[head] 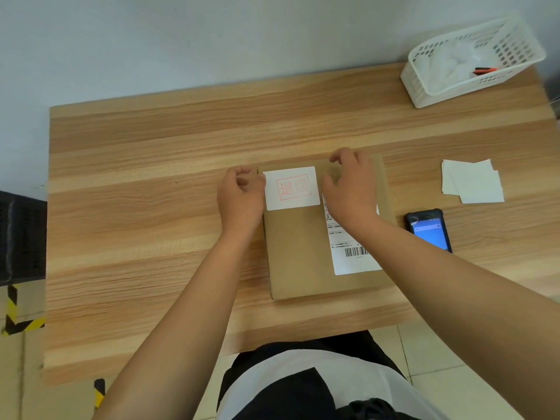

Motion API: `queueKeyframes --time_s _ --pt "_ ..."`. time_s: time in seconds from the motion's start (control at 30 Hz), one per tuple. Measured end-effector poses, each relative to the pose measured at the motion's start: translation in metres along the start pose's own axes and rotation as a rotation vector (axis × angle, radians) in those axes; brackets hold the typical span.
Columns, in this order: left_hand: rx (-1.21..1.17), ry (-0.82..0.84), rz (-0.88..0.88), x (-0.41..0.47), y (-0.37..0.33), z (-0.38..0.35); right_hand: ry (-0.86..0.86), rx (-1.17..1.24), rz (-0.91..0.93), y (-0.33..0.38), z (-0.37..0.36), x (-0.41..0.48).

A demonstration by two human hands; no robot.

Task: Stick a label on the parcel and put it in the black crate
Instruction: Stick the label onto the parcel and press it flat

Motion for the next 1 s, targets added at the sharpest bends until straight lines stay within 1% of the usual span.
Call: queueKeyframes --time_s 0.07,0.13,0.2,0.27,0.33,0.43,0.5,0.63,0.7,0.77,0.87,1.0 --pt "0.144 0.003 -0.095 0.002 -0.001 -0.009 -0.019 -0.189 0.203 0.01 -0.008 -0.007" --pt "0.285 0.028 -0.145 0.005 -0.001 -0.02 0.086 -0.326 0.294 0.018 -0.026 -0.012" --pt "0.379 0.029 -0.139 0.009 0.004 -0.028 0.152 -0.363 0.254 0.018 -0.041 -0.011" --pt "0.448 0.01 -0.123 0.012 0.011 -0.033 0.17 -0.354 0.166 0.013 -0.05 -0.006" --pt "0.474 -0.013 -0.146 0.015 0.015 -0.035 0.183 -0.403 0.138 0.01 -0.058 -0.002" --pt "0.464 -0.03 -0.193 0.017 0.018 -0.037 0.16 -0.439 0.135 0.007 -0.062 0.004" --pt "0.447 -0.045 -0.195 0.018 0.019 -0.036 0.121 -0.429 0.09 0.002 -0.06 0.01" --pt "0.412 -0.054 -0.2 0.017 0.02 -0.035 0.091 -0.399 -0.037 -0.017 -0.046 0.023" --pt "0.397 -0.051 -0.206 0.017 0.02 -0.035 0.103 -0.394 -0.079 -0.029 -0.035 0.026" --pt "0.385 -0.045 -0.2 0.016 0.02 -0.034 0.131 -0.409 -0.107 -0.043 -0.024 0.025" --pt "0.38 -0.026 -0.191 0.014 0.018 -0.034 0.113 -0.41 -0.147 -0.066 -0.002 0.012" --pt "0.365 0.037 -0.185 0.012 0.014 -0.032 0.117 -0.354 -0.142 -0.092 0.025 -0.019"
Point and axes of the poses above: each hand's wrist, its own x-axis towards the middle knuckle, its own z-axis out of the back of the hand, y = z × x, the point moved 4 cm from there along x, towards the middle knuckle, and after that the axes turned 7 degrees about -x, right-handed, at the moved point
